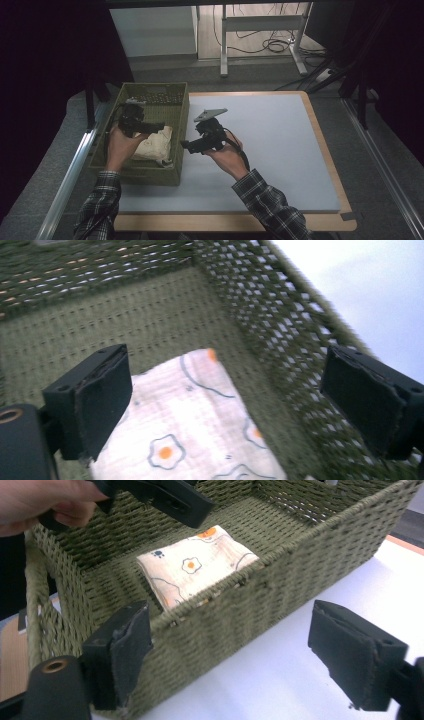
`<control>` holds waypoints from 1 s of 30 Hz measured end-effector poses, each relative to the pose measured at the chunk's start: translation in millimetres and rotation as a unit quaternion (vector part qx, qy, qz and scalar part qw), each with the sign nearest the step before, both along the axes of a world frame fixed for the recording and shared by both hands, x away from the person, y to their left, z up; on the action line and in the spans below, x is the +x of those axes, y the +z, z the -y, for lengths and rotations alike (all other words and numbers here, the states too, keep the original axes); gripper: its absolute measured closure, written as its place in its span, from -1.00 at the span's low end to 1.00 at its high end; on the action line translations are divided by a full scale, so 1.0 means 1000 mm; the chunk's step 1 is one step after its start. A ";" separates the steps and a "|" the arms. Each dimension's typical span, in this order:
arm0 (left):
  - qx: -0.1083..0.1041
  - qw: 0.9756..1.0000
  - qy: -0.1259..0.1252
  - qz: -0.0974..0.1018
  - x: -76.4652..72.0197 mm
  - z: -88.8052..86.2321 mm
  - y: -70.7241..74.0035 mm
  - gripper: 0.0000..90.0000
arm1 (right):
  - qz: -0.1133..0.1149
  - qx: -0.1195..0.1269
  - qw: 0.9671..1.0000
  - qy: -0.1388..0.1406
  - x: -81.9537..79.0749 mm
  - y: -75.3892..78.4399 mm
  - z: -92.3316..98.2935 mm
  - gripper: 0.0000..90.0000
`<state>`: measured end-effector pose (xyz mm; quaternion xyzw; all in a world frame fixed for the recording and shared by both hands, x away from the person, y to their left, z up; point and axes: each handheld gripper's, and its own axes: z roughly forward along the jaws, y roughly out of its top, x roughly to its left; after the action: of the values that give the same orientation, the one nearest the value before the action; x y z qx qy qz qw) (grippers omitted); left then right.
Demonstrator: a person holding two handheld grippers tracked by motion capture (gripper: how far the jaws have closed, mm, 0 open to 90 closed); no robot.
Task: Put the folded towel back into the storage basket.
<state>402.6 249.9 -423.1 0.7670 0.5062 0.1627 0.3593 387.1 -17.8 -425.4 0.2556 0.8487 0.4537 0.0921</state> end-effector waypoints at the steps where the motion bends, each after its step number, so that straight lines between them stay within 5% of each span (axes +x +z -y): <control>1: 0.000 1.000 -0.004 0.001 -0.002 0.002 0.001 -0.86 | 0.003 -0.001 1.000 0.001 0.000 0.000 0.002 -0.65; 6: -0.011 1.000 -0.018 0.006 -0.011 0.013 0.005 -0.89 | 0.009 -0.006 1.000 0.002 -0.003 -0.002 0.015 -0.73; 16: 0.005 0.998 -0.050 0.026 -0.027 0.052 0.007 -0.92 | 0.014 -0.010 1.000 -0.001 -0.008 -0.004 0.048 -0.75; 30: -0.001 0.995 -0.086 0.058 -0.040 0.107 0.012 -0.94 | 0.014 -0.018 1.000 -0.018 -0.016 -0.006 0.093 -0.77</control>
<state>362.4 142.9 -411.4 0.7965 0.4172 0.1745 0.4014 371.4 -110.9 -430.9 0.2632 0.8505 0.4402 0.1166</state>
